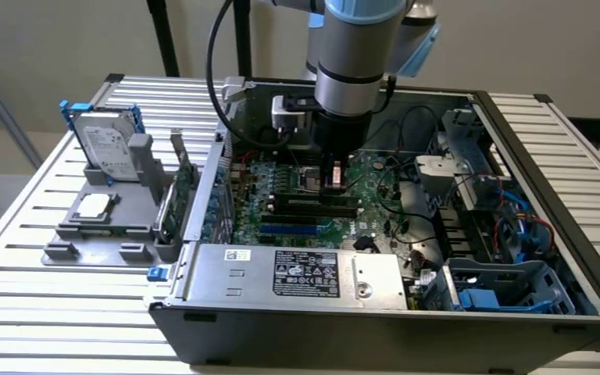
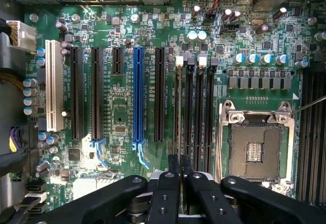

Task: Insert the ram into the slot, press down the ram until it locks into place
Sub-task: 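Insert the ram into the slot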

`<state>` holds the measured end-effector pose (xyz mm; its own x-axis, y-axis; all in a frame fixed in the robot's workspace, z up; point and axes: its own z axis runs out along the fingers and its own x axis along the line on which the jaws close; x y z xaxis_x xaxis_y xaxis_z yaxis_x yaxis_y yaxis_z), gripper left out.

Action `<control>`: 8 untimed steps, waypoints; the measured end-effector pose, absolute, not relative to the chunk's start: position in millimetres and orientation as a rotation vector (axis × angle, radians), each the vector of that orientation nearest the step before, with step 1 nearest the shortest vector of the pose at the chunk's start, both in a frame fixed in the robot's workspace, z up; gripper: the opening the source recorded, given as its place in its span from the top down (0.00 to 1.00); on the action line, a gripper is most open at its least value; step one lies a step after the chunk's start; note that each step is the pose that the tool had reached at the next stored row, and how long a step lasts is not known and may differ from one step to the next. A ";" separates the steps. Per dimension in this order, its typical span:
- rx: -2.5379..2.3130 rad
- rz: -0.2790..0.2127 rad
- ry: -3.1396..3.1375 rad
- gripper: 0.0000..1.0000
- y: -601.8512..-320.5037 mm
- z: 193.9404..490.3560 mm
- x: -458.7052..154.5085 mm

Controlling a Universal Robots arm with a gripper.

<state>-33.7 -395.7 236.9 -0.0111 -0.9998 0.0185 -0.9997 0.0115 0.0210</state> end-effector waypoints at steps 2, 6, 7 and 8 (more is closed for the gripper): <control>2.189 -0.002 -2.214 0.87 -395.7 236.6 -34.0; 2.188 0.002 -2.213 0.87 -395.7 235.7 -34.9; 2.188 0.004 -2.213 0.87 -395.7 235.5 -34.9; 2.188 0.005 -2.213 0.87 -395.7 235.4 -35.0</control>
<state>-35.0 -395.7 235.4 -0.0111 -0.9997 0.0237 -0.9998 0.0116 0.0188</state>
